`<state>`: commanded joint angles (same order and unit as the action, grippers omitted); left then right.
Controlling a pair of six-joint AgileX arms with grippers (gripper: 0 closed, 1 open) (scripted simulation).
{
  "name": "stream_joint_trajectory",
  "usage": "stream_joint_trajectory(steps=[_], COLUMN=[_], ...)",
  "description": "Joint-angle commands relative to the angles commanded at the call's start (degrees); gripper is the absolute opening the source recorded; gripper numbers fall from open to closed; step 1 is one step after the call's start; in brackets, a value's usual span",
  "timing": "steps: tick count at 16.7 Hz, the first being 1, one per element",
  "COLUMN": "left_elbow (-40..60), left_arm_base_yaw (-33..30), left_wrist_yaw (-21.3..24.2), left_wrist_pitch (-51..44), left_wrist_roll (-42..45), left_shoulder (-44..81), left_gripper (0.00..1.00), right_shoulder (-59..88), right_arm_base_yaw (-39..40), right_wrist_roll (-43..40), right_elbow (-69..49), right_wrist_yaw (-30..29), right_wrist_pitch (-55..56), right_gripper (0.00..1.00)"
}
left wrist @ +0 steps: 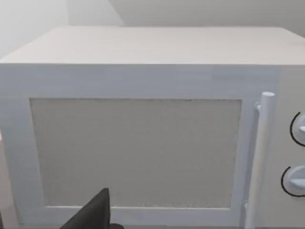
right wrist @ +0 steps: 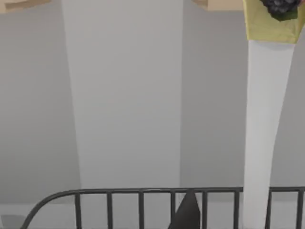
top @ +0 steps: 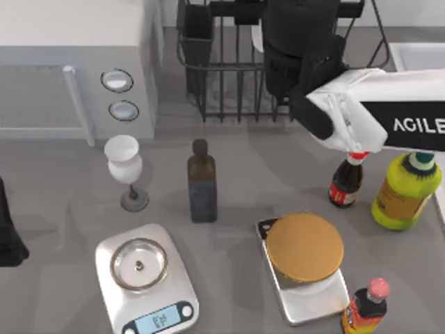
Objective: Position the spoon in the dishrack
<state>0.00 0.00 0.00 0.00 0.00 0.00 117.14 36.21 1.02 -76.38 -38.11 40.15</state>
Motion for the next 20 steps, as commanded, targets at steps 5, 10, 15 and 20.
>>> stream_joint_trajectory(steps=[5,10,15,20], left_elbow=[0.00,0.00,0.00,0.00], left_arm_base_yaw=[0.00,0.00,0.00,0.00], left_wrist_yaw=[0.00,0.00,0.00,0.00], left_wrist_pitch=[0.00,0.00,0.00,0.00], left_wrist_roll=[0.00,0.00,0.00,0.00], left_shoulder=[0.00,0.00,0.00,0.00], left_gripper=[1.00,1.00,1.00,1.00], right_shoulder=[0.00,0.00,0.00,0.00], right_arm_base_yaw=[0.00,0.00,0.00,0.00], right_wrist_roll=[0.00,0.00,0.00,0.00], right_elbow=[0.00,0.00,0.00,0.00], right_wrist_yaw=[0.00,0.00,0.00,0.00], right_wrist_pitch=[0.00,0.00,0.00,0.00], right_gripper=[0.23,0.60,0.98,1.00])
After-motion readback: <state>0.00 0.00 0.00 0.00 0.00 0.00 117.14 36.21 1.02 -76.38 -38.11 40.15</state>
